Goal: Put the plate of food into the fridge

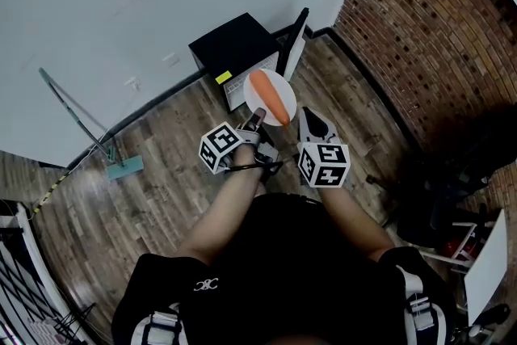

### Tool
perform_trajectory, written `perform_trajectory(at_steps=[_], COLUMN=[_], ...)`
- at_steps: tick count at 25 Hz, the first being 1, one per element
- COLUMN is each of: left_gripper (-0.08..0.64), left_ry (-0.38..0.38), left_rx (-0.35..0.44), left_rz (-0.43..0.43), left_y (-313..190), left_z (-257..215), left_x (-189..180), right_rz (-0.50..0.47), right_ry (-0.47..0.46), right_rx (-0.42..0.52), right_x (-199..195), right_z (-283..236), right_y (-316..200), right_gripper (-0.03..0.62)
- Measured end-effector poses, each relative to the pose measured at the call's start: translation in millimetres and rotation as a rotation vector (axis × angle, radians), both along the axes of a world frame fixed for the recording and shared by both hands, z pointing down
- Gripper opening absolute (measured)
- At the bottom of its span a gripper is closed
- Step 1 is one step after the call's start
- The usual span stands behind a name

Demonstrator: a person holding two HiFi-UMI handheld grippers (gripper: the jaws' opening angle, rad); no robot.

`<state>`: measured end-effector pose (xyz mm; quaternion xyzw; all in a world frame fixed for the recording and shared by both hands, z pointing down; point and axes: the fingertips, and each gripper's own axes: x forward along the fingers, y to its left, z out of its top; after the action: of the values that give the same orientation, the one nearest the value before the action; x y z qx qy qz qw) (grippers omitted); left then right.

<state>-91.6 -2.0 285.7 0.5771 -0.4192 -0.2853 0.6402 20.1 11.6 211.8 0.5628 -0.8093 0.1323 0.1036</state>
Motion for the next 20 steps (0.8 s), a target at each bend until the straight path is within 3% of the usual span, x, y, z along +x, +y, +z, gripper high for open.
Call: perform_trajectory(at_steps=[7, 20], left_gripper=[0.026, 0.026], left_ry=[0.023, 0.028], left_rx=[-0.028, -0.118], left_rz=[0.013, 0.053], left_y=[-34.4, -51.4], left_z=[14.3, 60.4], left_x=[-21.8, 2.5], right_rz=[-0.004, 0.026], right_ry=[0.050, 0.010], right_rx=[-0.013, -0.074], right_x=[-24.3, 1.6], right_z=[9.9, 41.7], right_y=[-25.4, -62.2], right_gripper=[0.014, 0.014])
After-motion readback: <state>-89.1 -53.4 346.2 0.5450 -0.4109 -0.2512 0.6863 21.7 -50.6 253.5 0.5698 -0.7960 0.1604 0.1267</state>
